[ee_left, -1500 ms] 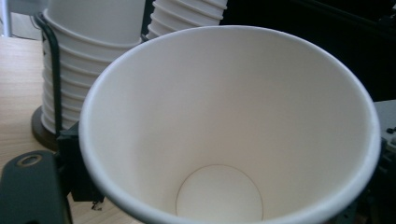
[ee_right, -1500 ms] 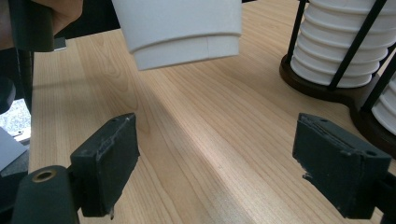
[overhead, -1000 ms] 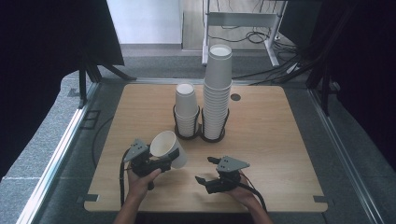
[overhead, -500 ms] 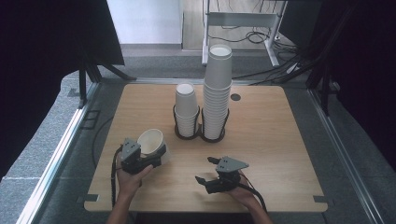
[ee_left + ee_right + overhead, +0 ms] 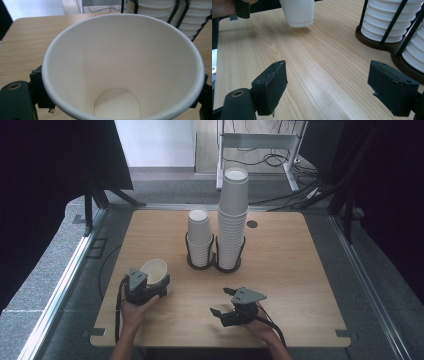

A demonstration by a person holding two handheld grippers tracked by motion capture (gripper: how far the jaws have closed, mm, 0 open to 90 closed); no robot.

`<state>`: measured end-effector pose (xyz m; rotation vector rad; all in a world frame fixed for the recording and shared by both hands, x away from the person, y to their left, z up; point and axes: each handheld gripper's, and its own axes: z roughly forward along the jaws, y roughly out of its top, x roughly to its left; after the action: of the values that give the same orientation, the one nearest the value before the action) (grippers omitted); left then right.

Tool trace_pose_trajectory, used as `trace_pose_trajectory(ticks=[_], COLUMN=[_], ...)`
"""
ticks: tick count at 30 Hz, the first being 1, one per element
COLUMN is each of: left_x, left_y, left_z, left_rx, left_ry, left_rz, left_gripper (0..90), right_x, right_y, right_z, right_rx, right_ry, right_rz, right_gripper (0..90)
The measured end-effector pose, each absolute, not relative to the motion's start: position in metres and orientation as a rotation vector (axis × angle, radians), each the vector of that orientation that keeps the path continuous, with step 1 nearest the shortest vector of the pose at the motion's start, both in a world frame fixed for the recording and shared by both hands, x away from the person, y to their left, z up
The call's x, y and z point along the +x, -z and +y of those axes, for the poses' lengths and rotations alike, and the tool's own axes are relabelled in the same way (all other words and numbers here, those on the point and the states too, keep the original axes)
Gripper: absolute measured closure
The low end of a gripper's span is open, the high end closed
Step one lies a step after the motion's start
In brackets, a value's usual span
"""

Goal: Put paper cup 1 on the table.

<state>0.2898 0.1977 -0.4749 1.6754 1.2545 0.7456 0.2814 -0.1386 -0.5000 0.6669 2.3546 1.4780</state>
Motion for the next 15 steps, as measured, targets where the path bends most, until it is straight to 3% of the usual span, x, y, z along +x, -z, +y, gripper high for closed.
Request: trace_pose_trajectory(ticks=[5,15], left_x=[0.293,0.295], left_y=[0.482,0.488], left_z=[0.196,0.198], left_rx=[1.743,1.734], left_ry=[-0.834,-0.847], left_rz=[1.282,1.310], left_gripper=[12.4,11.7], right_x=[0.282,0.281], right_y=[0.500,0.501], right_z=[-0.138,-0.138], right_rx=[0.670,0.673], right_ry=[-1.475,-1.467], right_rz=[2.356,2.360], right_gripper=[16.2,16.5])
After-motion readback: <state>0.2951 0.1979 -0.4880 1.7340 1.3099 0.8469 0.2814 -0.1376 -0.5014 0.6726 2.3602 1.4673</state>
